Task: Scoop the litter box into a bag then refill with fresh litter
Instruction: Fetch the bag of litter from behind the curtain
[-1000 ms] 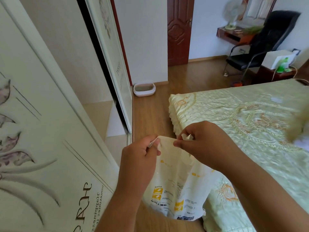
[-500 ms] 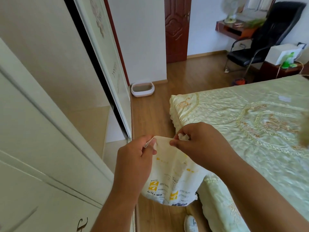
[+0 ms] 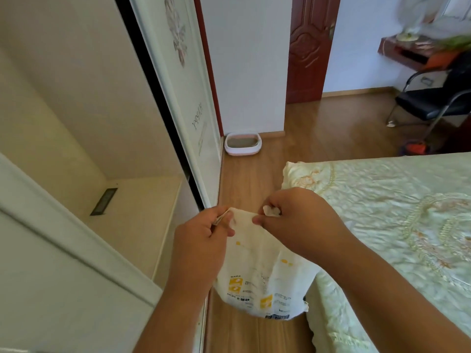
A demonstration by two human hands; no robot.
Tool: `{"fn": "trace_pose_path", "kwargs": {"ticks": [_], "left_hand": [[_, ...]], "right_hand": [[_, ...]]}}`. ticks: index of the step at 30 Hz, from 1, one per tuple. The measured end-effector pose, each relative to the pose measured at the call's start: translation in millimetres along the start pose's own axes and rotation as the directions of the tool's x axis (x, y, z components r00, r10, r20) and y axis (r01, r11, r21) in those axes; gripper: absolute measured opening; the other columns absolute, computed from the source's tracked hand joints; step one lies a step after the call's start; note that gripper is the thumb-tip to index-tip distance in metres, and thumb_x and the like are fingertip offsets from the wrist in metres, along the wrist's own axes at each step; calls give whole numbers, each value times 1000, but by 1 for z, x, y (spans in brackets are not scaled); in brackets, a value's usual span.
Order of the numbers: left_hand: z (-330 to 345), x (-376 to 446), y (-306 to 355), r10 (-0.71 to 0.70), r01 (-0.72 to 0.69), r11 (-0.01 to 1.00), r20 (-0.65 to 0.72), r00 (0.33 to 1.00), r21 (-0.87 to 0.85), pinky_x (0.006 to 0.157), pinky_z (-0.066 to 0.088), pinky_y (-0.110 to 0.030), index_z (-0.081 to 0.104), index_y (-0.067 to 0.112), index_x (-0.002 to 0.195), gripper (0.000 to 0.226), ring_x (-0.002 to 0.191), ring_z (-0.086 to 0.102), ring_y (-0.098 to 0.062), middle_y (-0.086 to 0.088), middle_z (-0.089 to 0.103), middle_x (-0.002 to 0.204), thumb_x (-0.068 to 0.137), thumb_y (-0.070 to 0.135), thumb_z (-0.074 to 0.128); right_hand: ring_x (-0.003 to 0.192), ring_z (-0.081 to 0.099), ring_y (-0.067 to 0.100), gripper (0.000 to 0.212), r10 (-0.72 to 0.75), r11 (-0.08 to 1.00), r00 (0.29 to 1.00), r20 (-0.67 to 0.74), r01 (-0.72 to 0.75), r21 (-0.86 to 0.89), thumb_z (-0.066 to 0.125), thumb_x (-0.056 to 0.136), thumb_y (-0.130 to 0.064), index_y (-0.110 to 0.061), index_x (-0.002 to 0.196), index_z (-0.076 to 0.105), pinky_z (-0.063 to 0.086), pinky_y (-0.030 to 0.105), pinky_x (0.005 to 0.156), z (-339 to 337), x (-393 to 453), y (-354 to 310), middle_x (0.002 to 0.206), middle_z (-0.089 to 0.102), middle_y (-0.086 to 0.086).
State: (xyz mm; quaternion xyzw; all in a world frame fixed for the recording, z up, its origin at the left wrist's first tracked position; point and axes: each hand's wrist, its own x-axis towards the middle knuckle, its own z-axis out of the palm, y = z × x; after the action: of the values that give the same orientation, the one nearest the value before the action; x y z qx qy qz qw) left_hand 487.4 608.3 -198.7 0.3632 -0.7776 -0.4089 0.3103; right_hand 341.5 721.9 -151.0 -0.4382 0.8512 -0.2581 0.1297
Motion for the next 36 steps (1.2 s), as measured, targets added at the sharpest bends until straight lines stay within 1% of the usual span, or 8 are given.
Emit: {"fn": "trace_pose_path", "kwargs": {"ticks": [3,6,10,17,19,23,31,36], "left_hand": [[13,27,-2,-13,13,1000,15,1000,-18,67,50,-11,75,36,104,13,76,69,3,19,73,74,100,32,63],[29,60,-7,-8,9,1000,29,1000,-19,77,56,-22,77,29,111,18,79,69,4,19,72,75,100,32,63],[46,113,-17,-8,10,999,46,999,-46,78,59,-28,77,27,117,23,78,70,3,18,73,74,100,34,62],[66,220,-28,8,-1,998,126,992,-55,71,54,-21,76,32,113,19,78,69,3,20,73,75,100,36,62],[71,249,-29,26,-22,999,150,988,-24,70,54,-19,75,36,113,18,79,68,5,20,73,75,101,37,62],[80,298,-29,64,-63,998,178,982,-14,72,59,-25,76,34,117,21,78,68,4,18,73,74,101,37,62],[107,387,-37,45,-46,999,172,984,0,73,61,-27,75,35,118,22,80,67,5,17,72,73,101,36,61],[134,447,-32,15,-21,999,138,990,43,70,56,-19,70,48,101,15,79,66,7,26,71,77,102,35,62]], "right_hand": [[67,61,7,19,32,999,999,13,-32,-3,69,91,-46,-28,86,71,43,21,56,-5,30,9,72,64,-9],[62,58,5,23,61,998,998,1,-61,-15,69,91,-45,-30,74,63,39,20,53,-8,65,17,68,62,-10],[61,57,5,28,106,993,994,-20,-107,-42,68,92,-47,-34,70,56,35,19,52,-6,115,23,68,60,-11],[54,49,5,39,167,985,983,-79,-170,-34,70,90,-44,-32,60,48,31,19,52,-9,205,26,60,51,-10],[54,50,4,35,180,983,978,-105,-182,-14,71,90,-44,-32,63,52,31,18,52,-10,228,28,60,53,-11],[54,52,3,25,202,979,967,-158,-203,7,70,89,-46,-31,71,62,30,16,52,-12,268,34,62,56,-13],[65,60,3,16,197,980,974,-114,-197,11,68,91,-47,-35,82,66,38,18,55,-15,366,54,73,63,-13],[69,64,5,14,149,989,988,-33,-148,21,67,92,-45,-32,88,72,53,23,60,-29,443,79,77,68,-11]]}}
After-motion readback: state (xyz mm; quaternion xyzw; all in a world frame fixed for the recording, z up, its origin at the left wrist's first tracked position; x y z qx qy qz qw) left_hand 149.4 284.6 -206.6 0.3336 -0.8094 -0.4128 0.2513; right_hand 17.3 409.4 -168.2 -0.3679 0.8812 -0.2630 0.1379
